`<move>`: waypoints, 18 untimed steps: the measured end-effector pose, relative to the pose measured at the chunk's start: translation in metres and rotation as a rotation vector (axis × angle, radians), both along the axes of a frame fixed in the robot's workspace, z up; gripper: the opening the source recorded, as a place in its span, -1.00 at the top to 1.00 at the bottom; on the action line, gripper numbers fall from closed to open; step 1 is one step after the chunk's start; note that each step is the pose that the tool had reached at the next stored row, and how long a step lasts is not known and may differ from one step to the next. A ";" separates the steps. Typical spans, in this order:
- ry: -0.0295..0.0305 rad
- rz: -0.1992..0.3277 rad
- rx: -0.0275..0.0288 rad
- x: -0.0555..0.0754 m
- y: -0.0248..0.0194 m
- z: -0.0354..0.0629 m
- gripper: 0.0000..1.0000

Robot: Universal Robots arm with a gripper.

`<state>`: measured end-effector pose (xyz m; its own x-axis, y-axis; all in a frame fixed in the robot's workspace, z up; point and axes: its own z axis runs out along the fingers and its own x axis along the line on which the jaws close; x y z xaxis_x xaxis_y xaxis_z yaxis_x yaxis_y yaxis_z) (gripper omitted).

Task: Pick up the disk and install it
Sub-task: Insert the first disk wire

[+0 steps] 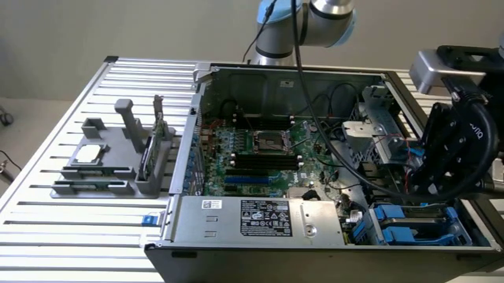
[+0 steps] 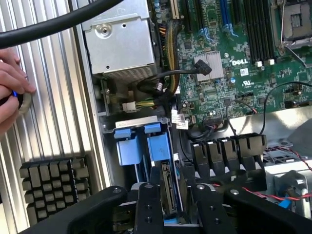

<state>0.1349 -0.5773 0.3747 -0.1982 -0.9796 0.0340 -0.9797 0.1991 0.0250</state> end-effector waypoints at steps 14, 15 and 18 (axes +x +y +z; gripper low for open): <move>-0.0001 -0.175 -0.0006 0.000 0.0000 0.0210 0.39; 0.0000 -0.188 -0.0005 0.000 0.0000 0.0213 0.39; -0.0001 -0.235 -0.0007 0.000 0.0001 0.0215 0.39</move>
<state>0.1349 -0.5772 0.3962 -0.4204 -0.9067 0.0347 -0.9066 0.4214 0.0247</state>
